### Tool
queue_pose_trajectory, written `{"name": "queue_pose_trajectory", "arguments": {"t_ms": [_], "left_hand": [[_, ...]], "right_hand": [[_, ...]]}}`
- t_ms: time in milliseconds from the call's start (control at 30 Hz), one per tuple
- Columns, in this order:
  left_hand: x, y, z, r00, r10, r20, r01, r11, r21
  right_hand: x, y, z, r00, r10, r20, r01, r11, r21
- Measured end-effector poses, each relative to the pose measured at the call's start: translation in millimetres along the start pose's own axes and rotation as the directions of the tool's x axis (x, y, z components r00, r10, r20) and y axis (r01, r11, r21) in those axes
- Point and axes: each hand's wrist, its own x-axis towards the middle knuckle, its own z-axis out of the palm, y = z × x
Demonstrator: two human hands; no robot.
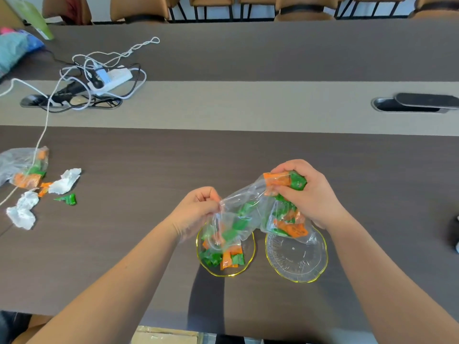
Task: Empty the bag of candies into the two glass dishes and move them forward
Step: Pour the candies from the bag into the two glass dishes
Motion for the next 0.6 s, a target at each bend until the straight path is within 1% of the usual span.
{"name": "queue_pose_trajectory", "arguments": {"t_ms": [100,233,333,467,600], "left_hand": [[6.5,10.3,13.0,0.999,0.023,0.029,-0.025,0.998,0.057],[16.2,20.3,35.6,0.998,0.029,0.054,-0.036,0.991,0.127],[21.0,24.0,52.8,0.996,0.013,0.087,-0.027,0.987,0.158],[26.9,26.9,71.2,0.995,-0.006,0.099,-0.011,0.986,0.166],[31.1,28.7,89.7,0.989,-0.01,0.149,-0.016,0.984,0.177]], "right_hand": [[-1.0,17.8,-15.5,0.991,0.118,-0.064,-0.111,0.988,0.109],[-9.1,37.6,-32.7,0.959,0.271,-0.08,-0.247,0.941,0.23],[-16.7,47.5,-40.6,0.939,0.328,-0.104,-0.281,0.905,0.318],[-25.3,55.6,-49.1,0.915,0.396,-0.082,-0.321,0.836,0.445],[-30.3,65.2,-63.3,0.888,0.451,-0.09,-0.352,0.793,0.497]]}}
